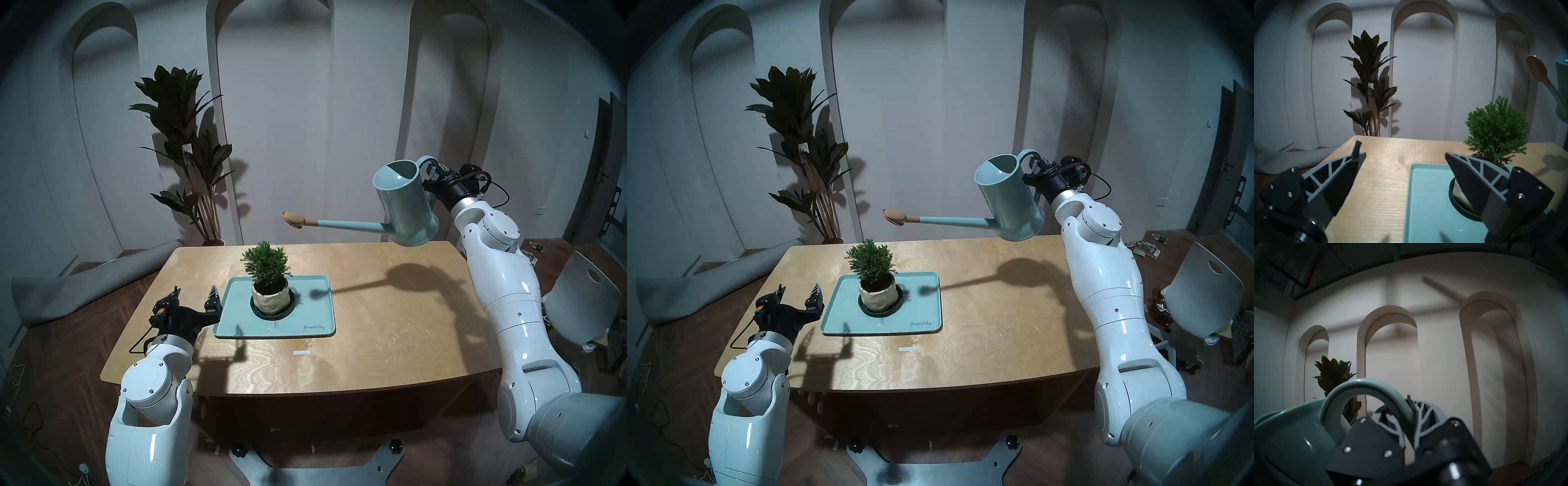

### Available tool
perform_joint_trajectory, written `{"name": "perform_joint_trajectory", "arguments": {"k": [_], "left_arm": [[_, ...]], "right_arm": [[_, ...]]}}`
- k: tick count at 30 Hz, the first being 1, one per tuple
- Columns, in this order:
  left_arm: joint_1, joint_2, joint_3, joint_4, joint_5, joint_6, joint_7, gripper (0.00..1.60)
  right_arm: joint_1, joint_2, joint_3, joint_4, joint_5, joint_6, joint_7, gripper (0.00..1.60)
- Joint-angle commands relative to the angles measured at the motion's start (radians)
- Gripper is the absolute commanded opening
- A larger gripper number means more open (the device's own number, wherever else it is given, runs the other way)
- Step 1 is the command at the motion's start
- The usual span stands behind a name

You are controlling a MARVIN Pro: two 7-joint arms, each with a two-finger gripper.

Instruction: Pick up the watering can and pour water into the potted plant, then put the can down

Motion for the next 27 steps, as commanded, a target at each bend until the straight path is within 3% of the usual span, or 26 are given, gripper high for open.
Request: {"name": "perform_joint_trajectory", "arguments": {"k": [1,27], "left_arm": [[-0.008,0.0,-0.002,-0.018,-0.001,-0.005,0.0,1.6],[-0.007,0.001,-0.002,-0.02,-0.001,-0.006,0.001,1.6]], "right_arm": [[0.107,-0.001,-0.012,-0.085,-0.018,0.006,-0.009,0.0],[0.195,0.006,-0.053,-0.125,-0.138,0.091,-0.005,0.0]]}}
